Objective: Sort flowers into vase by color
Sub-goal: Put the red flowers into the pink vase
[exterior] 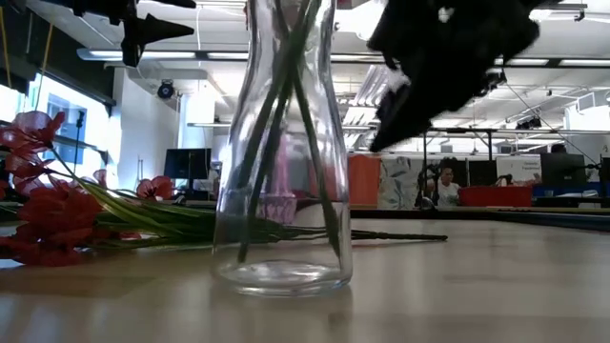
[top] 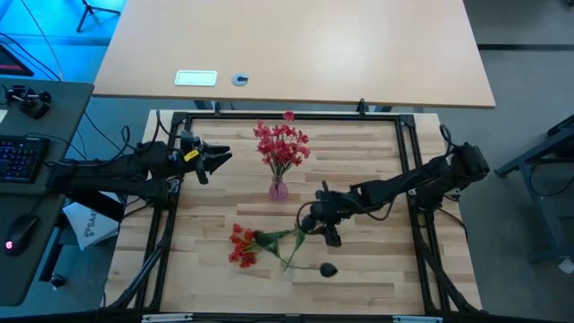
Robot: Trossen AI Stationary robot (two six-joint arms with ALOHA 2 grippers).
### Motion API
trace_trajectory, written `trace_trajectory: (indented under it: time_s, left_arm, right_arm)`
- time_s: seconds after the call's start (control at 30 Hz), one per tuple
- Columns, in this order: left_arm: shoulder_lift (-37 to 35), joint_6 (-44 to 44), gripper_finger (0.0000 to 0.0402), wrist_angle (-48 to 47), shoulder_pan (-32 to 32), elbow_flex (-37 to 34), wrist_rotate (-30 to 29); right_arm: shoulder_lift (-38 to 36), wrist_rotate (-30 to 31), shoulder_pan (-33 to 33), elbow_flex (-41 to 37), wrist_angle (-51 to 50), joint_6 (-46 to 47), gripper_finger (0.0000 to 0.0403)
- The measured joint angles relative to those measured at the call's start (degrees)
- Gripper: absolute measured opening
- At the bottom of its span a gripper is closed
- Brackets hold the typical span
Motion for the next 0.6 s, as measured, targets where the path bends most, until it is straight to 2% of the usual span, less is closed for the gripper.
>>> trace_trajectory:
  time_s: [0.23,0.47,0.6]
  left_arm:
    - [0.05,0.47,0.0169,-0.02,0.02,0.01,-0.02]
    - [0.25,0.54,0.0169,-0.39,0.02,0.00,-0.02]
    - [0.26,0.59,0.0169,-1.20,0.02,0.00,-0.02]
  right_arm:
    - [0.04,0.40,2.15,9.88,-5.98,-3.30,0.0167]
    - [-1.13,0.54,1.95,19.86,-24.01,-6.87,0.0167]
    - [-5.94,0.70,0.07,19.83,-32.51,-7.60,0.0159]
